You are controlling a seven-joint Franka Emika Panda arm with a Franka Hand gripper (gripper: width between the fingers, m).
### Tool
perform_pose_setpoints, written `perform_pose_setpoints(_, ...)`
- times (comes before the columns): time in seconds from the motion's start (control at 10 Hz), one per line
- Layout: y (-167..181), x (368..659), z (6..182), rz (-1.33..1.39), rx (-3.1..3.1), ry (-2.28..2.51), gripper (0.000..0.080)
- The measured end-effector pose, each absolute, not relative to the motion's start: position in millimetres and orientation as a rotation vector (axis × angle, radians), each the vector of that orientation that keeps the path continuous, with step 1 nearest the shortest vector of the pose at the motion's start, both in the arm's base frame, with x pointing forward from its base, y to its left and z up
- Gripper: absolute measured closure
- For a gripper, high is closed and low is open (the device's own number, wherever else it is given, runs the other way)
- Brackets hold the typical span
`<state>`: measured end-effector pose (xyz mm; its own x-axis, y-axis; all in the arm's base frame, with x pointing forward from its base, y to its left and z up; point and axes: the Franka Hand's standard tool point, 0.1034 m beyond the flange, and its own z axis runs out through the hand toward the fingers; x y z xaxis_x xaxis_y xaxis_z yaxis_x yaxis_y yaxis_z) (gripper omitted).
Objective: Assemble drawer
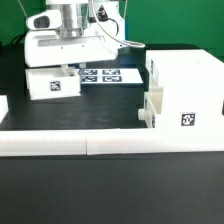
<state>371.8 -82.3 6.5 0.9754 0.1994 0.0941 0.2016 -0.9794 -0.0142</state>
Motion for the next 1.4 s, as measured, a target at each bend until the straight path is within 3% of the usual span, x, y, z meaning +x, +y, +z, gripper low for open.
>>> perform_pose_setpoints(0.7, -81, 372, 6.7, -0.144, -3.097, -0.319, 0.0758)
perform_pose_setpoints(1.4, -21, 447, 55.2, -0.171, -3.043, -0.485, 0.0757)
